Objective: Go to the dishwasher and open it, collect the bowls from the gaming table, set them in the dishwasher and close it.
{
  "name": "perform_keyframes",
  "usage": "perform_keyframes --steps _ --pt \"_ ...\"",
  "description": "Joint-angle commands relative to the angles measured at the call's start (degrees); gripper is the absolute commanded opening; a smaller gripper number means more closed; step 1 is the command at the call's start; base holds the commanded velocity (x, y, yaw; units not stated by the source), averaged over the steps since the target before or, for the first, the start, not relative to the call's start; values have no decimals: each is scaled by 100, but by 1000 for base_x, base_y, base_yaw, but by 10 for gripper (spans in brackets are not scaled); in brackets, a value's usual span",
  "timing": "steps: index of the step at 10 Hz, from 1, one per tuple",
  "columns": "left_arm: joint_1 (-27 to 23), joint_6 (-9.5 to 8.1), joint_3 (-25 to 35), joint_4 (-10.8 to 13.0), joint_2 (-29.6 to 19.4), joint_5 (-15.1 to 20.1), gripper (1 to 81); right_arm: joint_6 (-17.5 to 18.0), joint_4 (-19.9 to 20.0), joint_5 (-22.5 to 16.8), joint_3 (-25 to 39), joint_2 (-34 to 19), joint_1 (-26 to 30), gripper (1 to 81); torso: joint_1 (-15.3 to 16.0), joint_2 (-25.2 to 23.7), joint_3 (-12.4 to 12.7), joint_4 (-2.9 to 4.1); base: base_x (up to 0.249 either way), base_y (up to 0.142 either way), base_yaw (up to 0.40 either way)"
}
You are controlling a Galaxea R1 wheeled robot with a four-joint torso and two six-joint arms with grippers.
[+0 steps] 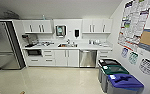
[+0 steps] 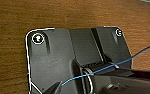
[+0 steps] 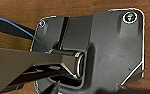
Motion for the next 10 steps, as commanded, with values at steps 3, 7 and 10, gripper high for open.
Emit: perform_keyframes --steps 3,7,10 --pt "-297 46 47 64 -105 285 811 -28 -80 -233 46 -70 271 811 0 0 0 -2 135 -68 0" --pt "-289 47 48 64 -113 285 811 -28 -80 -233 46 -70 271 811 0 0 0 0 130 -48 0" --pt "-289 38 56 64 -113 285 811 -28 -80 -233 46 -70 271 811 0 0 0 0 114 0 0"
